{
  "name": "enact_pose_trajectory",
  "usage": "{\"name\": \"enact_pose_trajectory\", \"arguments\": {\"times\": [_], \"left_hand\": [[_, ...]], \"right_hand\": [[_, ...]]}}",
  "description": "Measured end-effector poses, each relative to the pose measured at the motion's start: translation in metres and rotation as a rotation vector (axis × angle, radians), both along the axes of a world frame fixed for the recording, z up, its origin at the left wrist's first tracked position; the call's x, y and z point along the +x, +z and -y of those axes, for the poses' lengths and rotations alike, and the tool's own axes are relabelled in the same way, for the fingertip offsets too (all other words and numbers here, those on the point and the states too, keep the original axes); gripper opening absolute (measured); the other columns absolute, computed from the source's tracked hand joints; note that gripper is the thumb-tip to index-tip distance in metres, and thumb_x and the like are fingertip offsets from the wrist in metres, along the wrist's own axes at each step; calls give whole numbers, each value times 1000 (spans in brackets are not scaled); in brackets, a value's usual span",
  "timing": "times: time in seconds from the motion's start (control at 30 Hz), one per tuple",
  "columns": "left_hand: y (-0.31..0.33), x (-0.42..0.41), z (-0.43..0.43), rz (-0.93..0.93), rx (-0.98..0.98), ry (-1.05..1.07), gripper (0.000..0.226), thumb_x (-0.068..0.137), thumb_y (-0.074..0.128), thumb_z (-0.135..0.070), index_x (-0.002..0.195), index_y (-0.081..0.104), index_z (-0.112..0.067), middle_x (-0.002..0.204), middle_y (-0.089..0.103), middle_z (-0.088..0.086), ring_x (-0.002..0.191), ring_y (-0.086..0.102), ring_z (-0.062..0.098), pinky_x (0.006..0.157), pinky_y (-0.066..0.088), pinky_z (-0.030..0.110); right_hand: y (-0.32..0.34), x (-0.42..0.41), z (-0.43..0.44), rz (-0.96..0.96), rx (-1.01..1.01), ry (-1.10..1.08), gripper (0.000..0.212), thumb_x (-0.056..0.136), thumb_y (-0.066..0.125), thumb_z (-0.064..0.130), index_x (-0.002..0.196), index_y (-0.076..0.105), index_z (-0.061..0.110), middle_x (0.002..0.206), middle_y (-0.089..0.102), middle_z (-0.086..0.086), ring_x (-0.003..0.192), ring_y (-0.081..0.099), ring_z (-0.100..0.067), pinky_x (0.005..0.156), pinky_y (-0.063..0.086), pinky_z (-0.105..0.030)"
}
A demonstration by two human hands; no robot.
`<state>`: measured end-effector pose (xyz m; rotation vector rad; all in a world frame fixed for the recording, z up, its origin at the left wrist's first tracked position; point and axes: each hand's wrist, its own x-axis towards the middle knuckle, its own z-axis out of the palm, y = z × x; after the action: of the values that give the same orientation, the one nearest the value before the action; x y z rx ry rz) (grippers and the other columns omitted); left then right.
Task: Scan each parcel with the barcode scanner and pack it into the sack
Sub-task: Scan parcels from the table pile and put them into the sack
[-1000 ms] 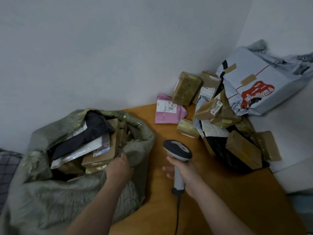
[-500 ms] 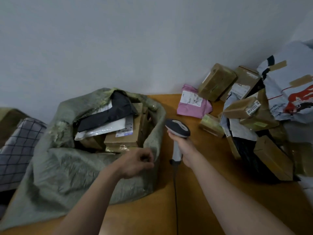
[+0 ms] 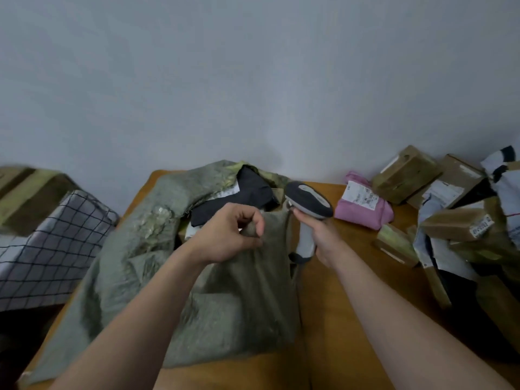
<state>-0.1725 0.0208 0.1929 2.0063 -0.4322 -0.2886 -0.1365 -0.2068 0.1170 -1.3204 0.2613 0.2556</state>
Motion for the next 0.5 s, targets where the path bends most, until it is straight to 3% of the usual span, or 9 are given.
{"name": "enact_pose_trajectory", "arguments": {"times": [0.03,0.07,0.13,0.2,0.27,0.4,0.43,0.5], "left_hand": [[2,4,-8,-102,-30,-44,34,76,81,6,85,61,-21,83,66,1,75,62,18,68,50,35],[1,8,-16,-208,-37,-67,39,76,83,4,94,59,-22,94,67,4,80,66,23,69,53,40],[-5,19,-36,-294,127,-35,52,75,87,-3,111,59,-28,117,64,2,98,69,23,79,58,42],[-16,34,-55,-239,400,42,70,76,88,-11,134,55,-32,130,59,0,117,61,20,89,53,35],[-26,49,-71,-175,556,160,80,79,87,-14,149,49,-23,135,60,5,121,60,22,91,48,30],[-47,81,-77,-3,673,263,58,80,85,-23,134,66,-15,129,68,10,122,62,31,98,50,36],[-51,88,-74,37,683,258,58,80,85,-31,133,66,-16,127,67,10,121,62,32,96,50,37],[-58,105,-68,73,683,300,80,77,82,-57,143,56,-22,134,58,11,124,57,33,100,47,40]], "right_hand": [[8,8,-5,45,-38,34,9,94,70,17,100,73,11,101,75,3,96,70,-10,75,52,-24],[14,18,-10,75,-82,76,9,96,68,18,89,72,12,95,75,6,93,69,-7,75,51,-21],[21,34,-22,75,-210,157,21,96,69,29,80,72,15,94,74,6,97,68,-10,79,50,-25],[15,49,-33,18,-355,241,26,93,71,43,85,73,18,105,74,1,106,66,-19,82,49,-31],[3,57,-41,-20,-433,204,25,91,74,43,98,72,19,113,72,0,108,64,-20,80,48,-32],[-8,61,-44,-35,-265,-191,19,90,77,32,101,71,18,106,73,1,102,68,-22,87,54,-37],[-7,61,-42,-38,-212,-257,24,89,77,32,105,69,16,106,72,0,105,68,-25,86,54,-37],[-4,57,-36,-38,-170,-308,34,85,80,37,108,70,13,106,73,-2,110,68,-27,87,55,-38]]}}
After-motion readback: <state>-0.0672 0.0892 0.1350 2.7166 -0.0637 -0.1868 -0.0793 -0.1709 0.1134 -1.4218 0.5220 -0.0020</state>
